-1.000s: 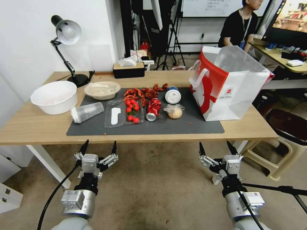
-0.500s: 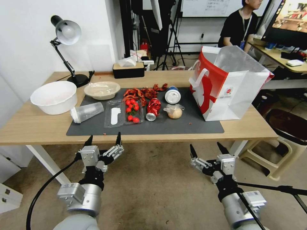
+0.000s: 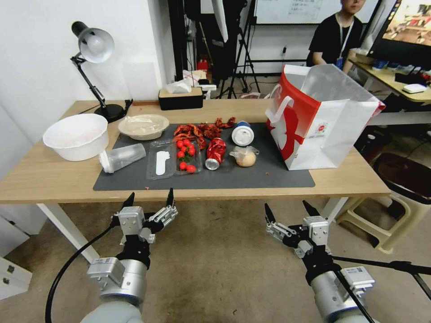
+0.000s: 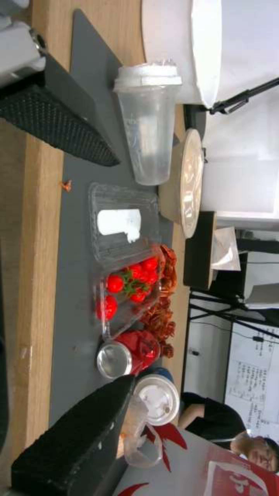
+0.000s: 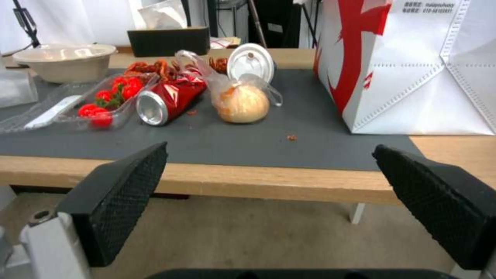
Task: Pick up the trash from the table and place it into the takeout bag.
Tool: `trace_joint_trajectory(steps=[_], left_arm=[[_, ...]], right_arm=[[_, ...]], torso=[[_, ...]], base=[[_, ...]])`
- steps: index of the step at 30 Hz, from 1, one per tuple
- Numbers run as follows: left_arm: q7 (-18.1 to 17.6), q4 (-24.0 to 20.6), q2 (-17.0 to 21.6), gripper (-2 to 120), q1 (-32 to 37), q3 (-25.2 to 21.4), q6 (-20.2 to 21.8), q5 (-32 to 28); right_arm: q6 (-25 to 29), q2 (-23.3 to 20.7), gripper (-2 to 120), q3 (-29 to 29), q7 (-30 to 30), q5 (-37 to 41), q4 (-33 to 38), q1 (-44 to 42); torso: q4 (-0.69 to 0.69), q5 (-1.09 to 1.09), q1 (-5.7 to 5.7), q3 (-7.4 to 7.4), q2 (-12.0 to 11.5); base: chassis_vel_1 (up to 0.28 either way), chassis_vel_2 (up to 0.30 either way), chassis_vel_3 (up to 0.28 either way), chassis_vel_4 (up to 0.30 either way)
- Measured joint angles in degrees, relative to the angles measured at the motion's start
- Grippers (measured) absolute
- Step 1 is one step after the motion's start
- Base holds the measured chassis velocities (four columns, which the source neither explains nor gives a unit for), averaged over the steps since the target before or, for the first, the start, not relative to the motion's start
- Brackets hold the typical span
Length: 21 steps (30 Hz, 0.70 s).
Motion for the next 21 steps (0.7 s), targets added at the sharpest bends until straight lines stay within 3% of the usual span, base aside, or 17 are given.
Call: trace_joint_trajectory(steps=[21], left_arm=[[0.3,0.4,0.1,100,0.2,-0.1,-0.8,0.5]], right_arm=[[0.3,-0.1,100,0.2,0.1,-0.3,-0.8,0.3]], torso=[[0.00,0.00,0.00,0.00,0.0]], base=[[0.000,0.000,0.000,0.000]])
